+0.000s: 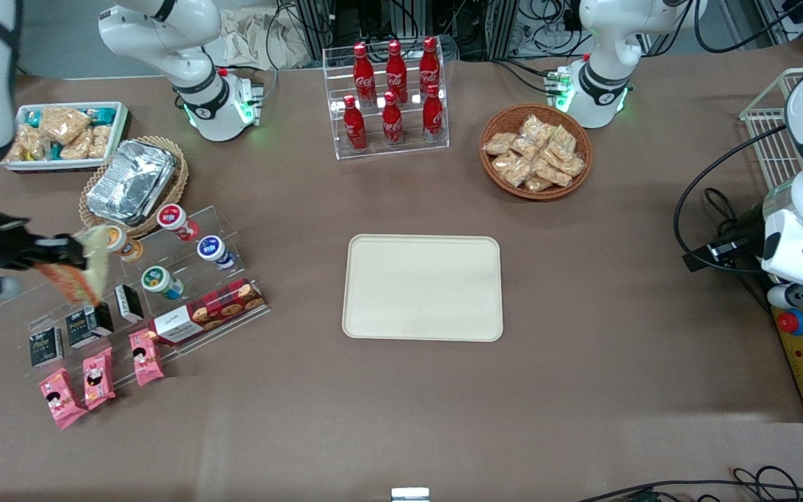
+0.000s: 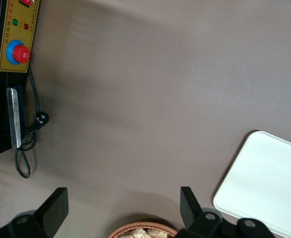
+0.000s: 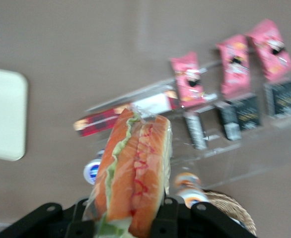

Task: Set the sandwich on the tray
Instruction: 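Carry the sandwich with the right gripper over to the cream tray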

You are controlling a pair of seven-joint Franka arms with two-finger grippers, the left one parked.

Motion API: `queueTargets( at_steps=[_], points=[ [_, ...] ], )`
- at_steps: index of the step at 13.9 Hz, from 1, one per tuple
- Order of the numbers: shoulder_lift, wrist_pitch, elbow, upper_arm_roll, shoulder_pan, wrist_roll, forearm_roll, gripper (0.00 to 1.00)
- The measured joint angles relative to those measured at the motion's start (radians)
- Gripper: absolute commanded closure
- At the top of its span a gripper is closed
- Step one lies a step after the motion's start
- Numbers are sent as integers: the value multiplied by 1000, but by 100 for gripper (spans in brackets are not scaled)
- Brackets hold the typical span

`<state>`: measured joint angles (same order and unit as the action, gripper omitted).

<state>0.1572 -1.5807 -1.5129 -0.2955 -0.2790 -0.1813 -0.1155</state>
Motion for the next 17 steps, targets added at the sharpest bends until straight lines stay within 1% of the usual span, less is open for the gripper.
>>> queueTargets(
  at_steps=[2,4,6,8,10,15,17],
  points=[
    [2,-1,4,3,-111,-2,-2,63],
    [8,-35,4,4,-217,-29,-2,62],
    [29,-86,4,4,-301,-95,-2,62],
    [66,-161,4,5,-367,-123,-10,62],
    [108,-241,4,21,-410,-146,-30,62],
    [232,-461,3,163,-443,-228,-34,62],
    [285,-522,4,196,-467,-276,-29,61]
  ],
)
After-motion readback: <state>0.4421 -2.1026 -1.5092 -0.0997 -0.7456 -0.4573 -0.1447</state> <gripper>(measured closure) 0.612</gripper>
